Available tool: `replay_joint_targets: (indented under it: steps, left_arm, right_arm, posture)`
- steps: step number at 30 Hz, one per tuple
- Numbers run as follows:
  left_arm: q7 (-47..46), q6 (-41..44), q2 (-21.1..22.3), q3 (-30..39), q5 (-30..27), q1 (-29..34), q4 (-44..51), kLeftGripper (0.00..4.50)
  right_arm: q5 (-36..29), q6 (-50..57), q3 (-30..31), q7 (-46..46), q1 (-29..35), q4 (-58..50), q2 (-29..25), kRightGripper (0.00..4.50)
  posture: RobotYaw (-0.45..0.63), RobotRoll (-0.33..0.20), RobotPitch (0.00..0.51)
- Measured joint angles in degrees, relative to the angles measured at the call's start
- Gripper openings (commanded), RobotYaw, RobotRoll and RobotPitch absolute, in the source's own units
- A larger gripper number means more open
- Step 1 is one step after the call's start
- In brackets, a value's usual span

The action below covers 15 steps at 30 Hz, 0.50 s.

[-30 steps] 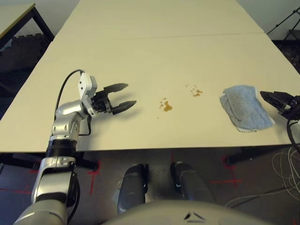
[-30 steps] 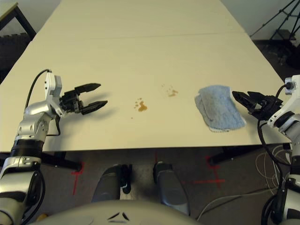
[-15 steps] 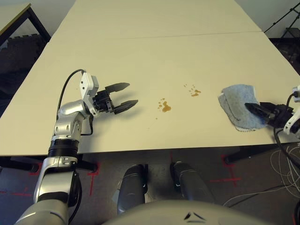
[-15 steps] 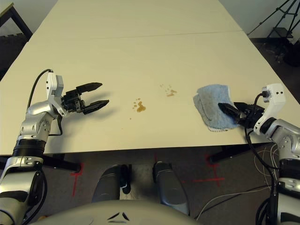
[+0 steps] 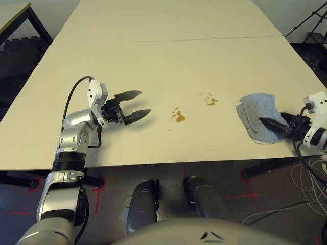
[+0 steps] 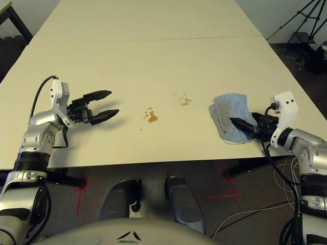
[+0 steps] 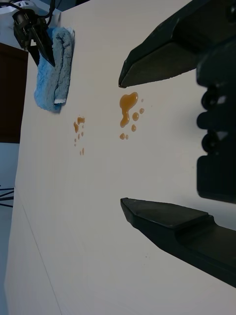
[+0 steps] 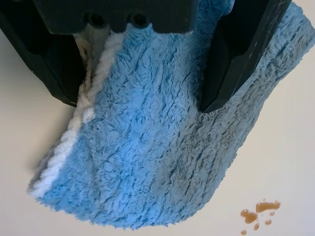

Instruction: Wipe the water off the table with a rag.

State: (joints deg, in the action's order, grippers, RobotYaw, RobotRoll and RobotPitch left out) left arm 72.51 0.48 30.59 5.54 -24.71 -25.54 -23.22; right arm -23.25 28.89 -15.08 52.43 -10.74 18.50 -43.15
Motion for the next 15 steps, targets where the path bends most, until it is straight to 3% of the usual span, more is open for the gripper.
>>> replay_joint_targets:
  steps: [3, 12, 15]
  left_arm:
    - [0.0, 0.0, 0.0, 0.0, 0.0, 0.0, -0.1, 4.50]
    - [0.0, -0.3, 0.0, 0.0, 0.3, -0.4, -0.4, 4.50]
    - [0.0, -0.8, 0.0, 0.0, 0.4, -0.7, -0.9, 4.50]
  right_arm:
    - [0.5, 0.0, 0.8, 0.0, -0.3, -0.1, 0.0, 3.56]
    - [1.5, 0.2, 3.0, 1.0, -1.9, 0.0, 0.0, 0.27]
    - [1.1, 1.9, 2.8, 1.0, -2.7, 0.1, 0.1, 0.13]
  posture:
    - [-0.23, 0.000, 0.151]
    - [-0.22, 0.000, 0.134]
    - [-0.22, 0.000, 0.128]
